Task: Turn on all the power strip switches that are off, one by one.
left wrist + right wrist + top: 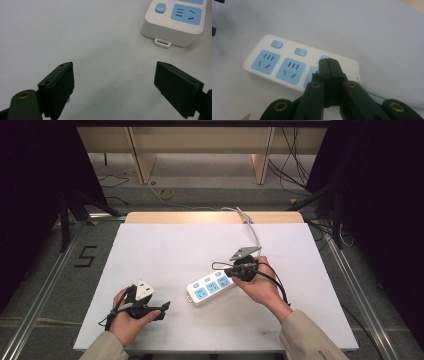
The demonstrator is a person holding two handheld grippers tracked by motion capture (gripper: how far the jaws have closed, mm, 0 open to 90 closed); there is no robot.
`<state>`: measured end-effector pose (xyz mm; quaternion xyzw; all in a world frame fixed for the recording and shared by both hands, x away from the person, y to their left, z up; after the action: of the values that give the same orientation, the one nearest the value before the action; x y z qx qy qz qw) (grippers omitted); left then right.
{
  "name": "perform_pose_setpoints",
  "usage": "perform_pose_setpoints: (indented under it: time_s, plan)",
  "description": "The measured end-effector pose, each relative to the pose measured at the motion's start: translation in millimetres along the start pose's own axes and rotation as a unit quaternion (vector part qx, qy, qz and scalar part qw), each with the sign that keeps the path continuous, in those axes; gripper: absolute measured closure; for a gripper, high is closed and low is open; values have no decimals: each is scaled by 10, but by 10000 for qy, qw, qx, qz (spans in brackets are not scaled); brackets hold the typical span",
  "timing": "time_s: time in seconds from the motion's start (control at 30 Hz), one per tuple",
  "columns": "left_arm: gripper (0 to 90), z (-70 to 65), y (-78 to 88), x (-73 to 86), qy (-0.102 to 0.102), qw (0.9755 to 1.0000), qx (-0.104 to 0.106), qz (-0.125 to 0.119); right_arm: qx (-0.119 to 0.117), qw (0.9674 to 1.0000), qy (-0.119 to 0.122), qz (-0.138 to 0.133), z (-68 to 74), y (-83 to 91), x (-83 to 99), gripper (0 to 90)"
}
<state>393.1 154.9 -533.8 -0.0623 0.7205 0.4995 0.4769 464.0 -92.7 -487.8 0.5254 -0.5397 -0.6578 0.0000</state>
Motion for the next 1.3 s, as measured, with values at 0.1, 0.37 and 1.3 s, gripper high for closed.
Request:
perform_pose_setpoints:
  time_s: [0.1,0.37,1.3]
  plan:
    - [162,-1,-1,1,0,10000,1,-1,-1,10000,-9,10,4,-14,-14,900]
    - [162,-6,-5,2,3,10000,4,7,-8,10000,25,72,15,-63,-37,900]
    - [162,-9,-9,3,-44,10000,8,37,61,9996,70,249,16,-217,-84,900]
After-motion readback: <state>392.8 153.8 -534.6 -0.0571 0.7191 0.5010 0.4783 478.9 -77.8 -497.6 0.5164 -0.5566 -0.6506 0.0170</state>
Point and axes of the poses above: each handheld gripper's, and its own axes: y roughly backward along the jaws, x roughly out of its underside, z roughly to its left, the point moved 9 cm from there along -y, roughly forward along the jaws, and after that the axes turned 9 degrees about x, right-handed, at the moved point
